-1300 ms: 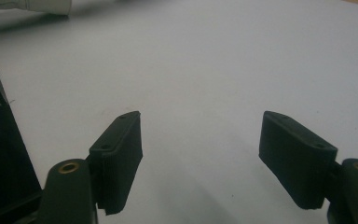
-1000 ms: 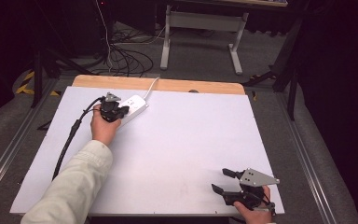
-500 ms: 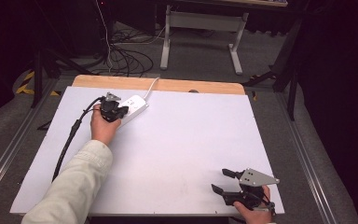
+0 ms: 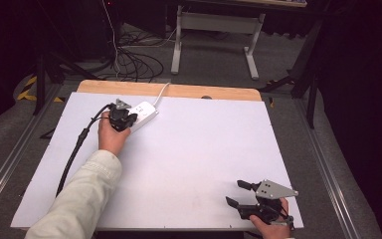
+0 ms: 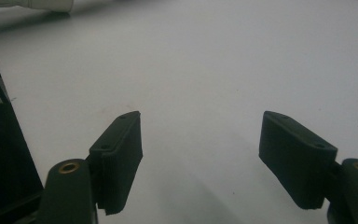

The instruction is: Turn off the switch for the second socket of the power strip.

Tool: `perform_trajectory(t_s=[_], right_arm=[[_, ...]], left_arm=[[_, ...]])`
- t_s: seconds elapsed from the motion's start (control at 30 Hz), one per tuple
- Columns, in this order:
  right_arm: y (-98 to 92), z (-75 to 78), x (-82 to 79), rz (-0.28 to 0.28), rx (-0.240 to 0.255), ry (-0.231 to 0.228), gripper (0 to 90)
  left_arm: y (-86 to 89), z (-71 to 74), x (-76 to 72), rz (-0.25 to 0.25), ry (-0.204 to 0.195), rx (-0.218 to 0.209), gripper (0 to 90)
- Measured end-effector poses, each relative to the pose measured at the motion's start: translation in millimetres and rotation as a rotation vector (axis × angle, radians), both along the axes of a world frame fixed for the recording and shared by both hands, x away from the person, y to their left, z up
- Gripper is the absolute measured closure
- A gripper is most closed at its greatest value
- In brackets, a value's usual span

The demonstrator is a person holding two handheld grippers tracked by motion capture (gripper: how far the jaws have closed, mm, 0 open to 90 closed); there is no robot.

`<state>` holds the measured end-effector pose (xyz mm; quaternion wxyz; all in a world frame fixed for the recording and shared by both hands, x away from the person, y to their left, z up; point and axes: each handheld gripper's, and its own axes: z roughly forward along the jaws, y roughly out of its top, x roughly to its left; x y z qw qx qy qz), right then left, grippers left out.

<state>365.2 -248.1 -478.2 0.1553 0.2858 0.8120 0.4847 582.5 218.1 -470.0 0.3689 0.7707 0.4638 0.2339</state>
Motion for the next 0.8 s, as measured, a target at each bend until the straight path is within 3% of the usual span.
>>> perform_trajectory(t_s=[0.13, 0.27, 0.43, 0.6, 0.8], right_arm=[[-0.1, -0.1, -0.1, 0.001, 0.0, 0.001, 30.8], [-0.1, -0.2, 0.2, 0.001, 0.0, 0.002, 30.8], [-0.1, -0.2, -0.4, -0.001, 0.0, 0.004, 30.8], [-0.6, -0.5, -0.1, -0.003, -0.002, 0.004, 30.8], [-0.9, -0.5, -0.2, -0.007, -0.002, 0.004, 30.8]], left_arm=[[-1.6, 0.0, -0.8, 0.002, -0.007, 0.019, 89.9], [-6.5, 1.3, -2.2, 0.007, -0.015, 0.078, 90.0], [-5.9, 1.2, -1.5, 0.009, -0.008, 0.059, 90.0], [-7.6, 1.5, -2.1, 0.002, -0.009, 0.088, 90.0], [-6.1, 3.3, -1.8, 0.003, 0.007, 0.079, 90.0]])
